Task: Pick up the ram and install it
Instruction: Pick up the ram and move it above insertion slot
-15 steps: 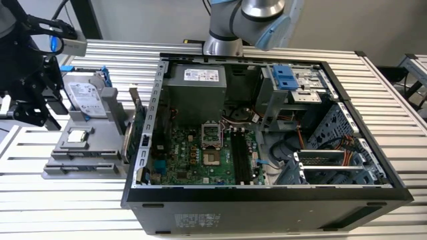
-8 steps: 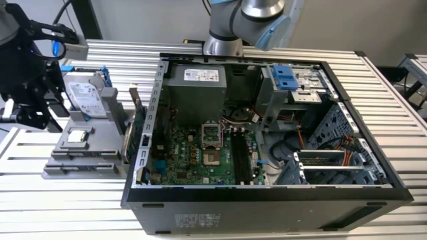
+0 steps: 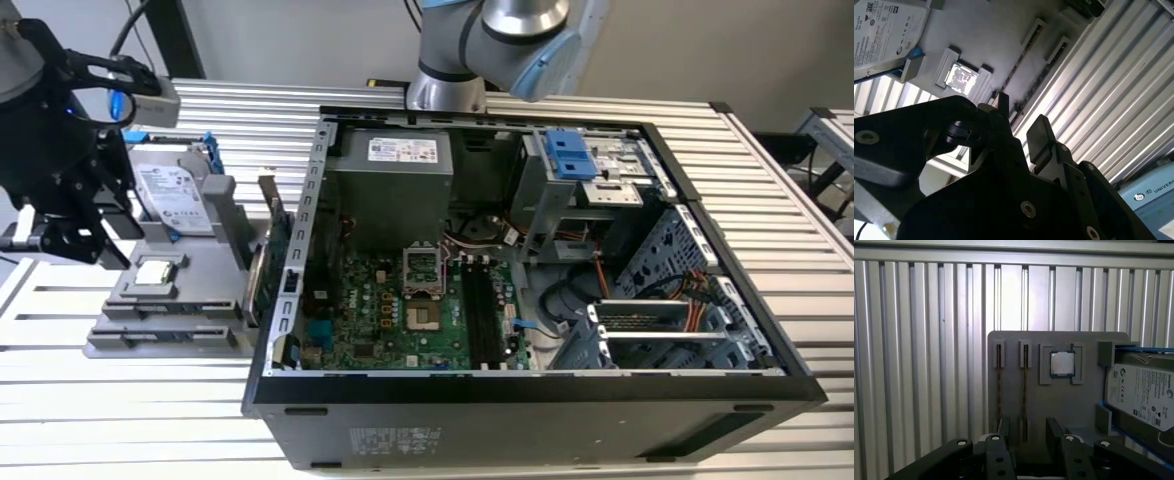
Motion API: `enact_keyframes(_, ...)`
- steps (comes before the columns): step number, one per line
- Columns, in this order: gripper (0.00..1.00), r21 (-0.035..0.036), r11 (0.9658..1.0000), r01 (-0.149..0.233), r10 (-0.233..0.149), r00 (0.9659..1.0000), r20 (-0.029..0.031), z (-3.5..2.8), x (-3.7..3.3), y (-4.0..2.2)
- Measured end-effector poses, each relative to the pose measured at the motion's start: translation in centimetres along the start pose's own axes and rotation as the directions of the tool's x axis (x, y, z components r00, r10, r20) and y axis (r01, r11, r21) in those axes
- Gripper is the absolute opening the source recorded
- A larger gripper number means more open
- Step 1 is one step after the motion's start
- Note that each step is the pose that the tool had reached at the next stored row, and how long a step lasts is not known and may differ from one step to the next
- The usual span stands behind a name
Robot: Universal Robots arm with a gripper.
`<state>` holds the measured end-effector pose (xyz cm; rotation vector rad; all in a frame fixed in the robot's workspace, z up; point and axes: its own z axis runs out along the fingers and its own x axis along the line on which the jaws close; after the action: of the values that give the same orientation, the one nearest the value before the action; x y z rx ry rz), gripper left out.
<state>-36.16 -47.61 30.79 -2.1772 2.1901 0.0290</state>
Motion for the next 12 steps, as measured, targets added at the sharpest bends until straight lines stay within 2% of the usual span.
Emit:
enact_keyframes(5,1.0,0.0019,1.0,0.001,-0.001,1.0,-0.0006,0.63,0.02,0.01)
enact_keyframes(12,1.0,-0.0051,1.0,0.007,-0.007,1.0,-0.0005,1.7,0.08,0.06)
